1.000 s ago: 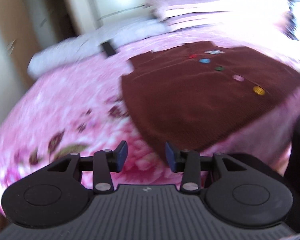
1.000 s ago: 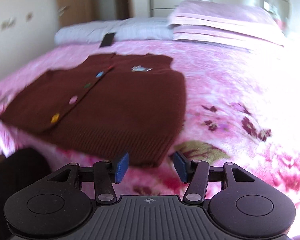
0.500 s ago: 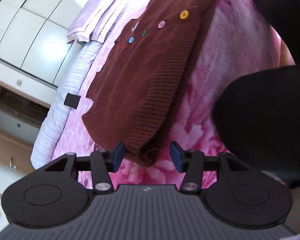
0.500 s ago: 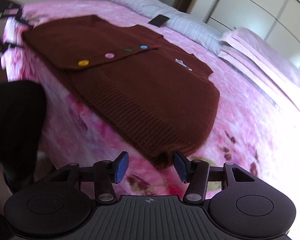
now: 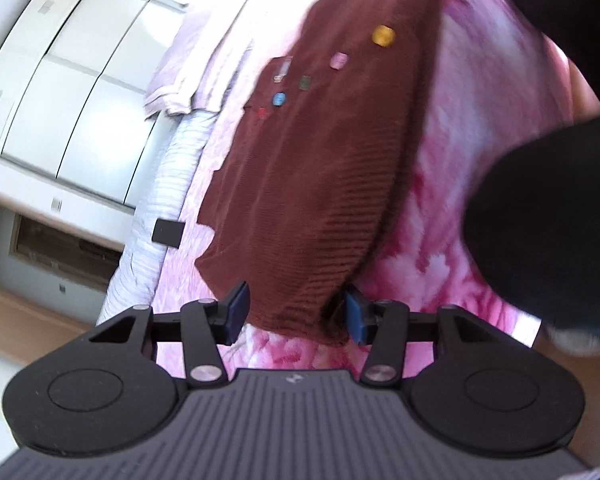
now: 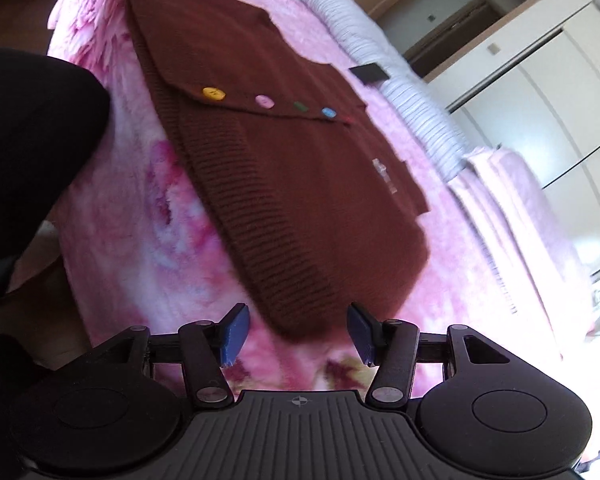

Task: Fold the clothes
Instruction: 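Grasp the cardigan hem with the left gripper while the right gripper grasps the hem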

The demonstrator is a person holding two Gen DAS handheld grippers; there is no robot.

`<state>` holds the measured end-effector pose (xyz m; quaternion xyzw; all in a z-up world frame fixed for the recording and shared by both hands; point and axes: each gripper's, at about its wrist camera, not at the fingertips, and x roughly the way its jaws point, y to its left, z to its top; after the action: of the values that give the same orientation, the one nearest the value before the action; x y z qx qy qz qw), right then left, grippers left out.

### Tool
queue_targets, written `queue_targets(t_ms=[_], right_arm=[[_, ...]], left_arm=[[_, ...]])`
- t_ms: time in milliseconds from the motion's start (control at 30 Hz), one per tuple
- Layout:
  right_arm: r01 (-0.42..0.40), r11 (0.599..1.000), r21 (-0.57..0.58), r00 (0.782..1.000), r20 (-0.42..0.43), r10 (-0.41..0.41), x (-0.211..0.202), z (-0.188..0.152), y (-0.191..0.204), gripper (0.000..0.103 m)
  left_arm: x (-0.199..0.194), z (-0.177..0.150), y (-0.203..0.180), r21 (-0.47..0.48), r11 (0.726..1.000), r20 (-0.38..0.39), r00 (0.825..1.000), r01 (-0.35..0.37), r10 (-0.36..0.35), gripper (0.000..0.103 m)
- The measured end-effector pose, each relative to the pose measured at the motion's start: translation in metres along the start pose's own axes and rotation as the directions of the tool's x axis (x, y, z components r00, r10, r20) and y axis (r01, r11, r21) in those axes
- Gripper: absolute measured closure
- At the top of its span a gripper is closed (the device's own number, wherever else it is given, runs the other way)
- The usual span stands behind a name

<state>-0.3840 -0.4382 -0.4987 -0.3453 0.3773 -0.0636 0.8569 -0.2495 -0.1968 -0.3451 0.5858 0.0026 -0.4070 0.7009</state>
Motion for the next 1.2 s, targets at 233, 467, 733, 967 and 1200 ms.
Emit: queue_targets(t_ms=[233,467,733,967,1200], right_arm=[[0.058,0.985,-0.163,0.998,-0.023,-0.062,0.007,-0.008,0.008,0.050],[0.091,0.958,-0.271,0.991,-0.072,-0.114,0.012,-0.021,0.009,0.050],[0.105,0.945,-0.311,0.994,-0.002,-0.111,0.021,-0.015,0.021,0.050],[0.101,0.935,-0.340,0.995,0.029,-0.097,0.028,-0.011,0.023,0.050],[0.113,0.936,-0.333,0.994,0.036,-0.107,0.029,-0.019,0.020,0.050]], left_arm=[[0.003,-0.005,-0.007,0.080,0.997,0.003,1.000,-0.003,0.003,0.055],[0.002,-0.015,-0.006,0.069,0.998,0.004,1.000,-0.005,0.005,0.054],[0.004,-0.011,-0.013,0.112,0.993,0.041,0.999,-0.032,0.027,0.054],[0.004,-0.016,-0.018,0.196,0.979,0.061,0.997,-0.048,0.036,0.058],[0.008,-0.019,-0.015,0.174,0.984,0.062,0.998,-0.036,0.026,0.065]])
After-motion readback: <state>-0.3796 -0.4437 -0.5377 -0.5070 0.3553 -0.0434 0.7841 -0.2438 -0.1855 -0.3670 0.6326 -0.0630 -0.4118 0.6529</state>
